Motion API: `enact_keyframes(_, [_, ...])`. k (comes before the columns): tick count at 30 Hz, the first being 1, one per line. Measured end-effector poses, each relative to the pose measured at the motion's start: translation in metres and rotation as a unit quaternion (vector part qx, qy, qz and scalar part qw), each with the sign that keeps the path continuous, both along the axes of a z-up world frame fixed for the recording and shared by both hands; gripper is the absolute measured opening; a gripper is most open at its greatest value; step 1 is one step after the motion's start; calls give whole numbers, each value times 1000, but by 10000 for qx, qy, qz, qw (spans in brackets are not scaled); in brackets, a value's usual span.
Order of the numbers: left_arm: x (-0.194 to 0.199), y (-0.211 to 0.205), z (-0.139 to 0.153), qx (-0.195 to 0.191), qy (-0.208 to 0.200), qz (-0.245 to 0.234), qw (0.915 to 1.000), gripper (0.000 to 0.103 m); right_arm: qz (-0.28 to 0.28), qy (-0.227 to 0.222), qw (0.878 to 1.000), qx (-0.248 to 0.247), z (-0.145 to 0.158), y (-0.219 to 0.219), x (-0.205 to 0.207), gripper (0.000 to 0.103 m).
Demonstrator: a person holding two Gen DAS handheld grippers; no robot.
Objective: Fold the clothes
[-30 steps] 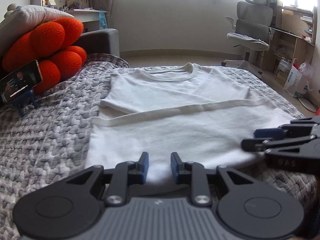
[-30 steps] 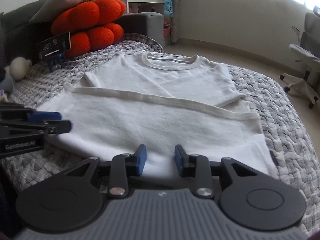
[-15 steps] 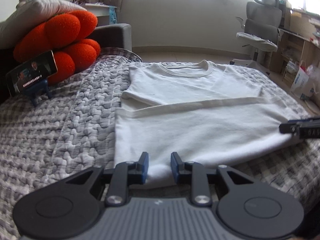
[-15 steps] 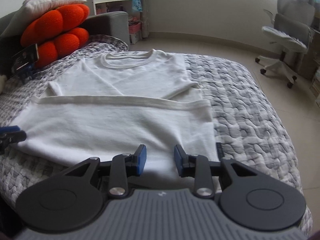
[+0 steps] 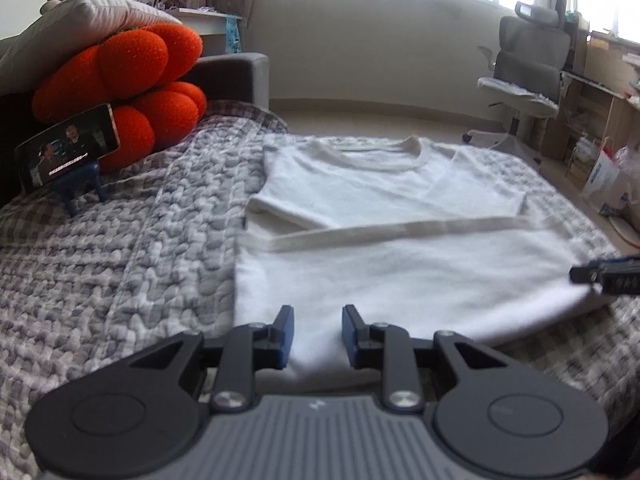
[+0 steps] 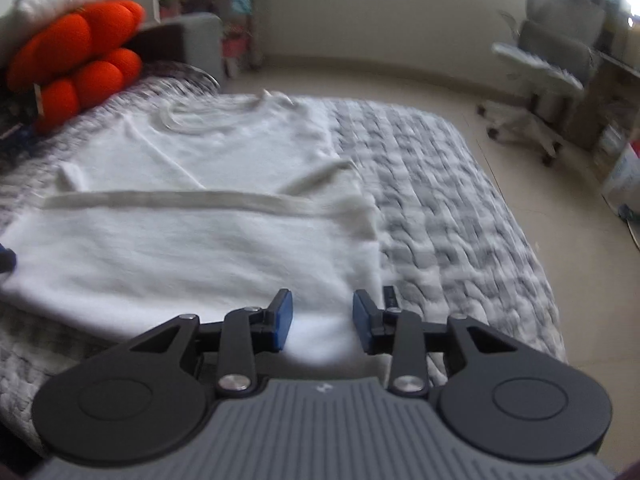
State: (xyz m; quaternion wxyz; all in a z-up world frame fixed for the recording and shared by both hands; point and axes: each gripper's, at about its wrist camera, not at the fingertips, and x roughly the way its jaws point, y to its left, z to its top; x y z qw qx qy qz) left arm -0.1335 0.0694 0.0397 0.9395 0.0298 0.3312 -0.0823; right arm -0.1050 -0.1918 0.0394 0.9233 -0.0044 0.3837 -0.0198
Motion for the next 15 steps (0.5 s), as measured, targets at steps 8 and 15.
enact_keyframes(8, [2,-14,-1,134,-15,-127,9998,32,-244,148,9996,-5,1,-10,2,39])
enact_keyframes(15, [1,-29,6,158,-138,-276,9994,32,81,-249,9992,-305,8,12,-11,42])
